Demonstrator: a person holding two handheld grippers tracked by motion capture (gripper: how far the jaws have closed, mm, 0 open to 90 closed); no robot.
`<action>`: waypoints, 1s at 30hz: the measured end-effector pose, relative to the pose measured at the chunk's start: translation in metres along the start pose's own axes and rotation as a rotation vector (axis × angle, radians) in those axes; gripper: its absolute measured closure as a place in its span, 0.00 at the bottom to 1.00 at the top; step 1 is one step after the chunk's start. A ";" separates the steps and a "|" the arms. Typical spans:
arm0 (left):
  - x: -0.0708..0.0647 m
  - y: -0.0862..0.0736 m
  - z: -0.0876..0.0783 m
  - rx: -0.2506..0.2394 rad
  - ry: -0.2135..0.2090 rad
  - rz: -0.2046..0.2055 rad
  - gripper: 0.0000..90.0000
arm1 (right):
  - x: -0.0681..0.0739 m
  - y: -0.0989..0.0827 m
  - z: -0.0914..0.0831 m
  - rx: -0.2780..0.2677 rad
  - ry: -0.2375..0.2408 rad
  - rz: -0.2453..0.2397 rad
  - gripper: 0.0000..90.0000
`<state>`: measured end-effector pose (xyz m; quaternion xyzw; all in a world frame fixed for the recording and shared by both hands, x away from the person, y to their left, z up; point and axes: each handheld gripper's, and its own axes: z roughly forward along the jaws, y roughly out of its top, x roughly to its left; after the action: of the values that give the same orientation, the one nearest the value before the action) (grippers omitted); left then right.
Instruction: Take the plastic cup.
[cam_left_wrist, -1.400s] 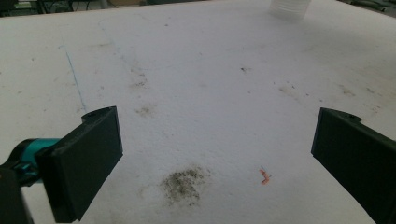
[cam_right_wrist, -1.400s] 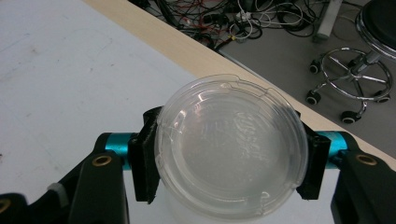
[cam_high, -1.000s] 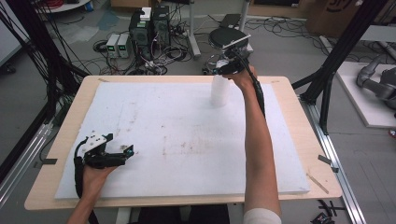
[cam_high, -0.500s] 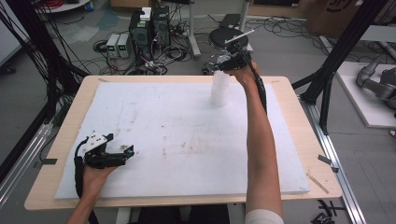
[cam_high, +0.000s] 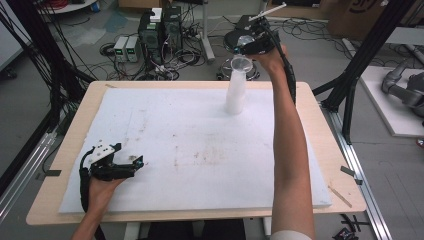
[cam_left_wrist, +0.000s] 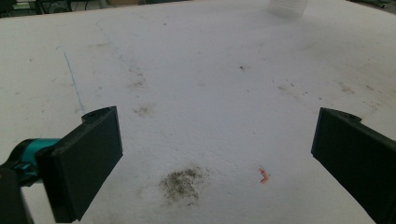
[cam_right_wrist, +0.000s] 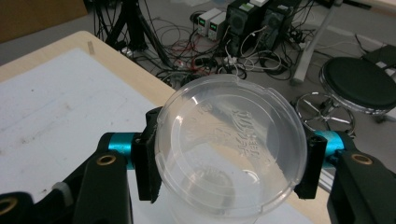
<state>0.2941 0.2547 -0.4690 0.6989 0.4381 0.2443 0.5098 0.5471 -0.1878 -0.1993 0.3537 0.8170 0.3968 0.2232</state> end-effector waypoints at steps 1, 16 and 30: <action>0.000 0.000 0.000 0.000 0.000 0.000 0.02 | 0.000 0.001 -0.003 -0.004 -0.002 -0.002 0.45; 0.000 0.000 -0.001 -0.004 -0.001 -0.004 0.02 | 0.020 -0.017 -0.048 -0.078 0.099 -0.030 0.45; 0.002 0.000 -0.001 -0.004 -0.014 -0.012 0.02 | 0.105 -0.071 -0.083 -0.160 0.288 -0.155 0.45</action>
<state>0.2945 0.2566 -0.4690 0.6967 0.4383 0.2371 0.5160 0.3970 -0.1801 -0.2163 0.2102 0.8313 0.4887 0.1611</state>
